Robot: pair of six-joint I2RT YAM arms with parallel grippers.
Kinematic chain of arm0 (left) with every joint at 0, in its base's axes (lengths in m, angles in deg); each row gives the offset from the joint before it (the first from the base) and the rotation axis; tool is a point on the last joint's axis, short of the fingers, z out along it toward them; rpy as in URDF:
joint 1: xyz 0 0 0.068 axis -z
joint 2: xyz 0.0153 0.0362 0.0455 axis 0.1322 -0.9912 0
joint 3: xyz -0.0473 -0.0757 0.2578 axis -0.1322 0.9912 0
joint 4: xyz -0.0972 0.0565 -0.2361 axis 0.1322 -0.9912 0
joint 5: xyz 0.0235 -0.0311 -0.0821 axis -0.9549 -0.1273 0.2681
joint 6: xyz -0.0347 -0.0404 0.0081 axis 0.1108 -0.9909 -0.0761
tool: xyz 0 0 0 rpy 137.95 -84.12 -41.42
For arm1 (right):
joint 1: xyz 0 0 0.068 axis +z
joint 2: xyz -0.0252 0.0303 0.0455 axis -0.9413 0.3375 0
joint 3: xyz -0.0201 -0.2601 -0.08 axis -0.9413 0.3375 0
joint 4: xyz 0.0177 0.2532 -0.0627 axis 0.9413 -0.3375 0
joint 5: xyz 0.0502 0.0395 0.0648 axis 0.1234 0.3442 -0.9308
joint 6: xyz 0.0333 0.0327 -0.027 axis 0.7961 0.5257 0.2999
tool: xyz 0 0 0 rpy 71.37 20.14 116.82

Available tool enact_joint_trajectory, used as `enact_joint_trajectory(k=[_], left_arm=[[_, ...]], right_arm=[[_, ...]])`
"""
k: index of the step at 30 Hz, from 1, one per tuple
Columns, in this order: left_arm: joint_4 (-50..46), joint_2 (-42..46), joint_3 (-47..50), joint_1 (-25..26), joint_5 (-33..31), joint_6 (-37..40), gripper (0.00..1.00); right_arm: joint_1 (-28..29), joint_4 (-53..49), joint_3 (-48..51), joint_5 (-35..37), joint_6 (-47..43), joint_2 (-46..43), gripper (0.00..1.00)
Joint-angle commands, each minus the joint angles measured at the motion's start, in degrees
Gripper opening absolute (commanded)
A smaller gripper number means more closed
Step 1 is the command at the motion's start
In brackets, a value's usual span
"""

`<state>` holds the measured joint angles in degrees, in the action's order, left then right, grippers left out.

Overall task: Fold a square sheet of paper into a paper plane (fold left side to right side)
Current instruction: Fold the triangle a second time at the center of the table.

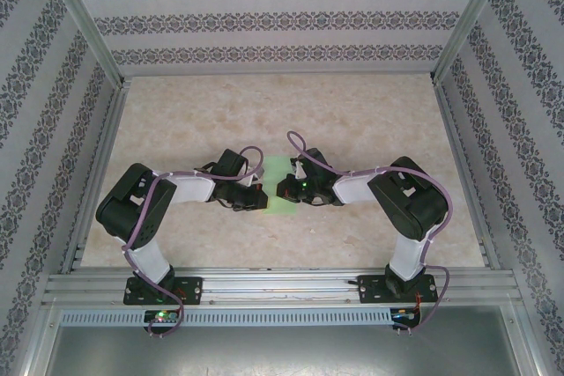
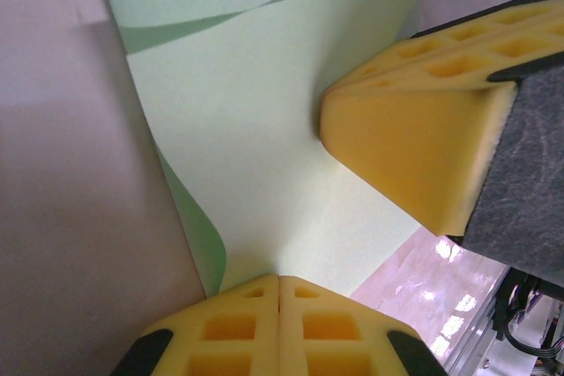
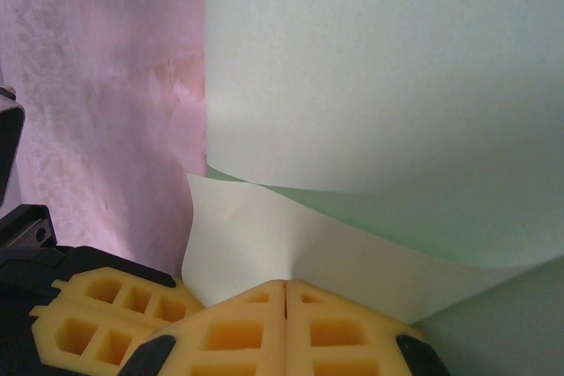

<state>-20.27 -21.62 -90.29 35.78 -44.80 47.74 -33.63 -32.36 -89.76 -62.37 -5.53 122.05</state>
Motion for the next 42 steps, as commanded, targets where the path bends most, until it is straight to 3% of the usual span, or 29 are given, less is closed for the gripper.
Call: enact_joint_trajectory(k=[1,11,21,42], left_arm=[[-1.8,-1.4,1.0,0.7,-1.0,1.1,0.0],[-1.8,-1.7,1.6,0.8,-1.9,1.1,0.0],[-2.4,-2.2,1.5,0.7,-1.9,1.0,0.0],[-3.8,-3.1,1.0,0.8,-2.8,0.0,0.0]], right_arm=[[0.9,-4.4,-0.5,-1.0,-1.7,0.9,0.0],[2.6,-4.3,-0.3,2.3,-1.7,-7.2,0.0],[5.6,-1.3,0.3,4.9,1.4,-3.2,0.0],[5.0,-2.2,2.1,5.9,1.9,1.1,0.0]])
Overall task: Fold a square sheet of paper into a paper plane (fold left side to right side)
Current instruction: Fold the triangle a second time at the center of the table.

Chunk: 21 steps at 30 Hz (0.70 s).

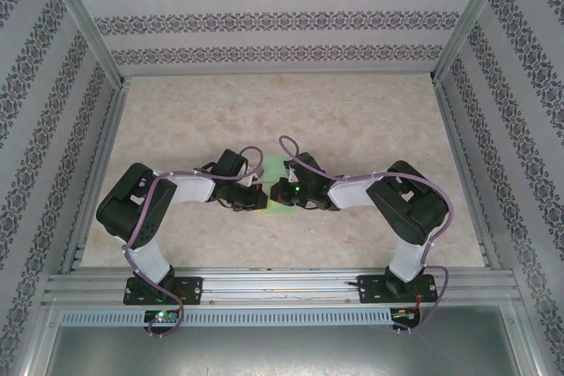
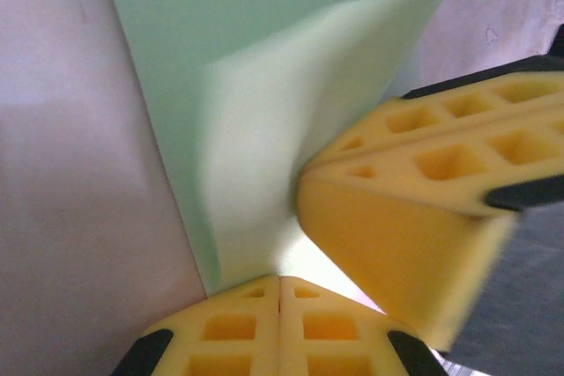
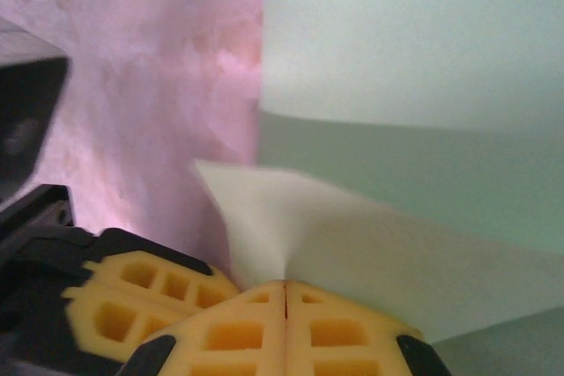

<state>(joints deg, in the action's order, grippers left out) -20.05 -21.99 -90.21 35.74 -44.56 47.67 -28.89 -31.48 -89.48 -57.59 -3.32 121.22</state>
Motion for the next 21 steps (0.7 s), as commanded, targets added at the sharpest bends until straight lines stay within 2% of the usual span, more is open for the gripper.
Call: enact_joint_trajectory(k=[1,21], left_arm=[[-4.4,-2.8,0.9,0.8,-3.2,0.0,0.0],[-5.7,-3.4,2.9,0.8,-5.0,-1.9,0.0]], right_arm=[[0.1,-3.5,1.8,1.3,-0.6,1.9,0.0],[-5.3,-5.7,2.1,1.8,-5.3,0.7,0.0]])
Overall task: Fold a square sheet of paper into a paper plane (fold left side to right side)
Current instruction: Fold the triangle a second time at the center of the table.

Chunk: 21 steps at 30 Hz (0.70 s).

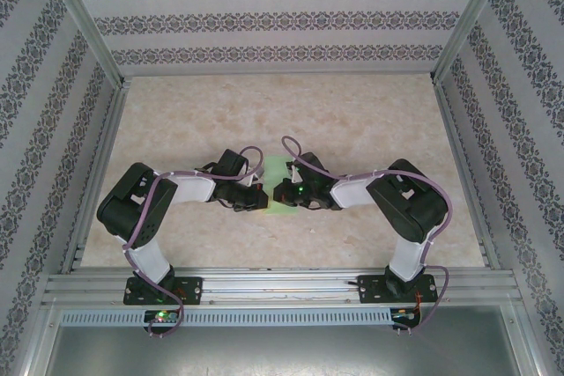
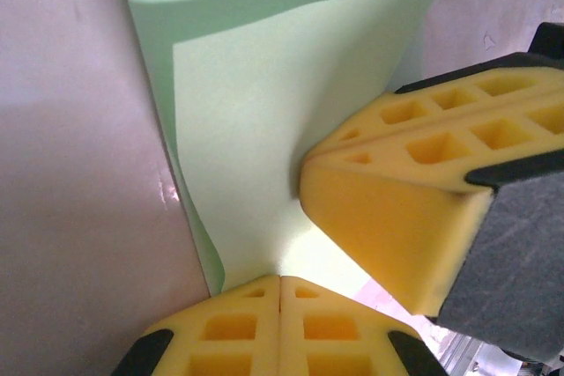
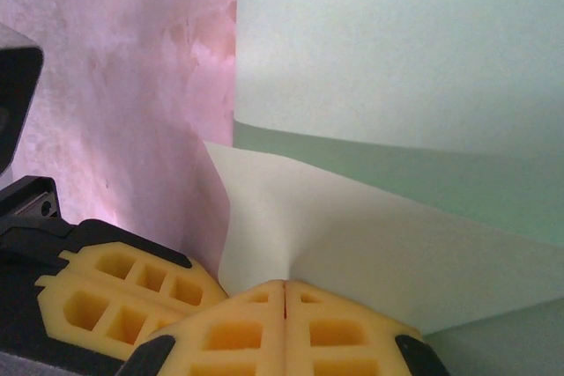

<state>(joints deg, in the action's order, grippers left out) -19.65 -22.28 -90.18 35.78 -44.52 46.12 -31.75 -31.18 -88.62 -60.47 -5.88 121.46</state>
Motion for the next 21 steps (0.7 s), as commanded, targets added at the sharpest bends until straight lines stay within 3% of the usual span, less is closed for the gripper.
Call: enact_joint_trajectory(k=[1,21], left_arm=[[-6.1,-3.2,3.0,0.7,-5.1,-0.4,0.0],[-5.6,-3.5,3.5,0.7,-4.7,-0.3,0.0]], right_arm=[[-2.7,-6.1,1.1,4.6,-2.9,0.5,0.0],[-10.3,-9.4,-1.3,3.6,-6.3,0.7,0.0]])
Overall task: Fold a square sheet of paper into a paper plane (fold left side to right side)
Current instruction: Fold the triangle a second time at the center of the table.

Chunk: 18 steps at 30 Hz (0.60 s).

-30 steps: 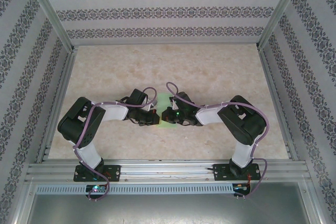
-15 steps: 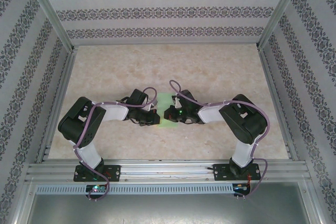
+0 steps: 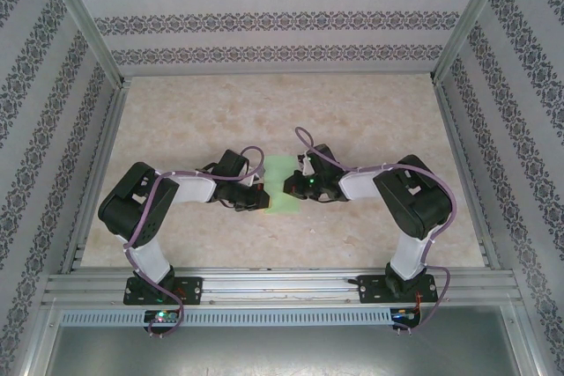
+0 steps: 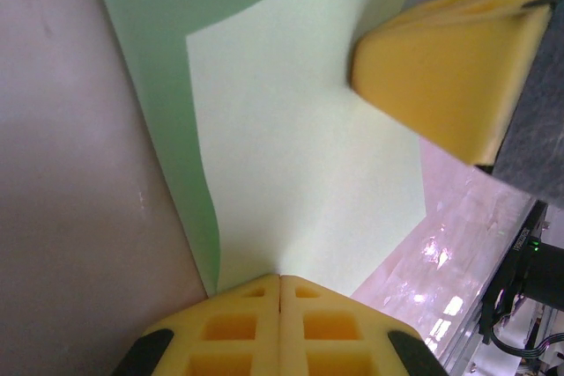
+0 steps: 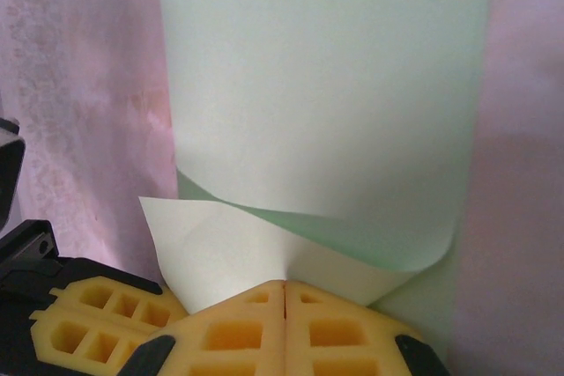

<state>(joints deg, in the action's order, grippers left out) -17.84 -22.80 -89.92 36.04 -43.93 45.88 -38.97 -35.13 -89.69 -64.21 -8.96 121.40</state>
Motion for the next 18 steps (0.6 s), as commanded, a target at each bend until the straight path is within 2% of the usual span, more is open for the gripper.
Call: enact_joint_trajectory(k=[1,18], left_arm=[[-7.3,-3.0,3.3,0.5,-5.2,-0.1,0.0],[-6.1,-2.8,3.6,0.5,-4.5,-0.3,0.0]], right_arm=[[-3.4,-5.7,-0.5,7.3,-3.5,0.9,0.0],[-8.2,-10.2,-4.2,6.4,-6.7,-0.5,0.0]])
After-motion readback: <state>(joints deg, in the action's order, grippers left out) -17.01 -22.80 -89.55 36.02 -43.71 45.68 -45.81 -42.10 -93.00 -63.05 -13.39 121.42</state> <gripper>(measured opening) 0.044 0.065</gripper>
